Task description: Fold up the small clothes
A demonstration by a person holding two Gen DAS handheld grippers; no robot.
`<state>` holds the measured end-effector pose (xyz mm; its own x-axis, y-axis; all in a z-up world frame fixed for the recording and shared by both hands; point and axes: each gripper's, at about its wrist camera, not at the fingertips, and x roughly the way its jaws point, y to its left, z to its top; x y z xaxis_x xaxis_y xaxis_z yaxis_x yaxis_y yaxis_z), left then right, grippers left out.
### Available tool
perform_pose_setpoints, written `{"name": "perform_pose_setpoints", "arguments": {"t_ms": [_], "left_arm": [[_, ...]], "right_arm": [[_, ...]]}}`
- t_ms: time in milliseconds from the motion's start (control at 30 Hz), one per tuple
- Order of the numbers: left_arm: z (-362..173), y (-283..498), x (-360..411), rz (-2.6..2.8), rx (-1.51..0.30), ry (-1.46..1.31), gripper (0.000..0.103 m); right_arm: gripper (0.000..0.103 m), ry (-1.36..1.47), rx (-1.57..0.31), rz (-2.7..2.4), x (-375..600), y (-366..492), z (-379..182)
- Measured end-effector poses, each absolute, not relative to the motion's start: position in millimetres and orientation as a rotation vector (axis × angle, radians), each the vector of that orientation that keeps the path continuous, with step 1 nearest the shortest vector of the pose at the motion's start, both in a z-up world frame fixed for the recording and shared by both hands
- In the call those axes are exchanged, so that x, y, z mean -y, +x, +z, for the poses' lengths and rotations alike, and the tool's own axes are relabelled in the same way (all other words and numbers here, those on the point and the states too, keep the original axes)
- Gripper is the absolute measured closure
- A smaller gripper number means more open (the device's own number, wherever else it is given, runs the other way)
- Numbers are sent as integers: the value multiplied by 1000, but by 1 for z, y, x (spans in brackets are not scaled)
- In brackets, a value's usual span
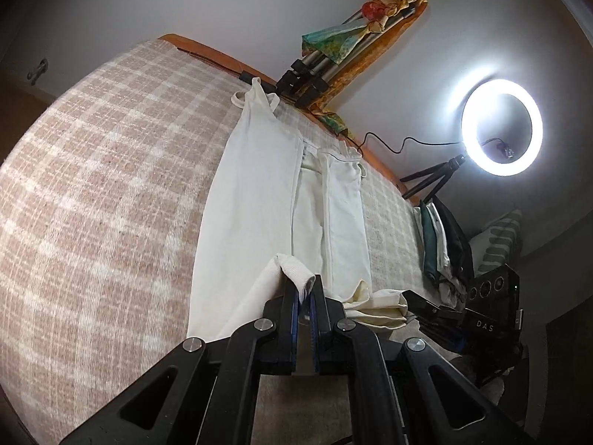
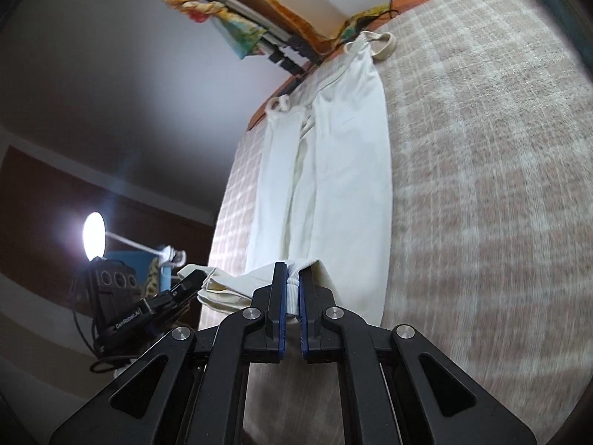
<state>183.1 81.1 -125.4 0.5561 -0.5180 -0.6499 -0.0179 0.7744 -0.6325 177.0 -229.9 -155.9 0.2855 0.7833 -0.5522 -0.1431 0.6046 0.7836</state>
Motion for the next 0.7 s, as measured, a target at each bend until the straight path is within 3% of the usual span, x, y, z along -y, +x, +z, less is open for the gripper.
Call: {"name": "perform_pose_setpoints", "arguments": {"t_ms": [300,367,400,467,567,700], "left_arm": [[-151,227,-83,-293,-963,-613,100],[-155,232,-82,-280,-967,-603,86],[-155,233,-83,-278,-964,-604,77],[-152,233,-88,-269,-950,-600,74],[-140,225,-93,-265,-911,-554,71],[-130,207,-93,-276,-883,-469,72]], "right_arm": [[99,728,-1162,612,226,221,-183],[98,725,-1165,606,226,226,-185],[95,722,-1165,603,227,228,-185],[94,698,-1164,579,228,232,-182],[74,665,-1156,563,231,235,-176],[72,587,-1106,573,232,222,-158]]}}
